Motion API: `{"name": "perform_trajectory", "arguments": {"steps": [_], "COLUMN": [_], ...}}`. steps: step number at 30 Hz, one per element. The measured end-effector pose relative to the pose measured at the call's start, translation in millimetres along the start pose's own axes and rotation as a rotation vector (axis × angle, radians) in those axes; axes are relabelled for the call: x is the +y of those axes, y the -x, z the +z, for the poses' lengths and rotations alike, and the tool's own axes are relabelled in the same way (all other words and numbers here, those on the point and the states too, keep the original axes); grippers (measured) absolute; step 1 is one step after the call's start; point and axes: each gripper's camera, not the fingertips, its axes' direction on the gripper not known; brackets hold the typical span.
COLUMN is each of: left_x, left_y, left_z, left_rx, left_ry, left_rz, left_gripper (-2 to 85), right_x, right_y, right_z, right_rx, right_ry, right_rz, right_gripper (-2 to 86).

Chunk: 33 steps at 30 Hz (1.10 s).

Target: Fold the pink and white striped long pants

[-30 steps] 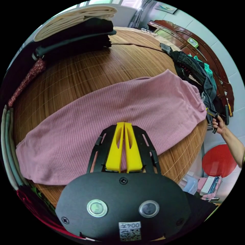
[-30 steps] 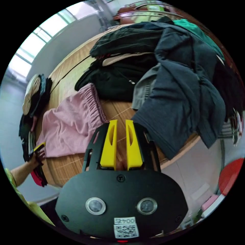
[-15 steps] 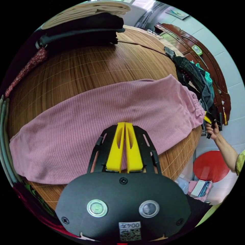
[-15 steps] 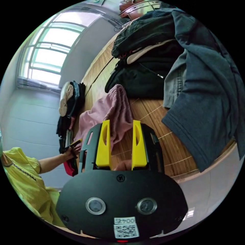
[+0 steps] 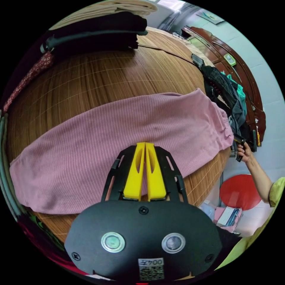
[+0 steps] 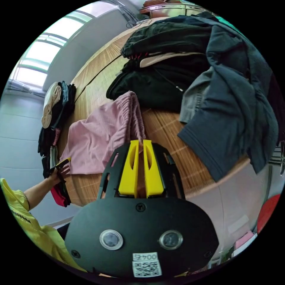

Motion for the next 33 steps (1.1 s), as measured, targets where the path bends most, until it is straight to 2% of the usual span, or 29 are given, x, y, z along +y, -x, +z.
{"name": "perform_trajectory", "arguments": {"steps": [3, 6, 9, 11, 16, 18, 20, 23, 28, 30, 33], "left_x": [-3, -7, -7, -6, -5, -9, -12, -8, -3, 0, 3], "left_y": [-4, -8, 1, 2, -33, -55, -60, -58, -47, -44, -41], "left_z": [10, 20, 21, 16, -2, 12, 29, 62, 70, 72, 75], "left_rx": [0.046, 0.071, 0.080, 0.067, 0.062, 0.056, 0.067, 0.060, 0.091, 0.093, 0.099], "left_ry": [0.112, 0.160, 0.170, 0.159, 0.028, 0.033, 0.064, 0.147, 0.125, 0.121, 0.117], "left_rz": [0.179, 0.242, 0.236, 0.225, 0.349, 0.439, 0.439, 0.430, 0.417, 0.423, 0.433], "left_gripper": [0.5, 0.5, 0.3, 0.2, 0.1, 0.1, 0.1, 0.1, 0.0, 0.0, 0.0], "right_x": [53, 97, 132, 140, 81, 49, 18, -19, -46, -54, -69], "right_y": [-40, -73, -89, -85, -37, -34, -36, -36, -33, -27, -44], "right_z": [-10, -6, -35, -47, -47, -42, -34, -13, -1, -11, -41], "right_rx": [-0.001, -0.103, -0.153, -0.184, -0.066, -0.046, -0.060, -0.093, -0.148, -0.207, -0.313], "right_ry": [0.053, 0.060, -0.144, -0.196, -0.132, -0.125, -0.081, 0.083, 0.204, 0.197, 0.057], "right_rz": [0.134, 0.259, 0.354, 0.332, 0.052, 0.025, 0.010, -0.035, -0.080, -0.111, 0.022], "right_gripper": [3.7, 5.6, 7.0, 8.0, 10.8, 10.6, 10.0, 8.9, 5.8, 4.6, 4.1]}}
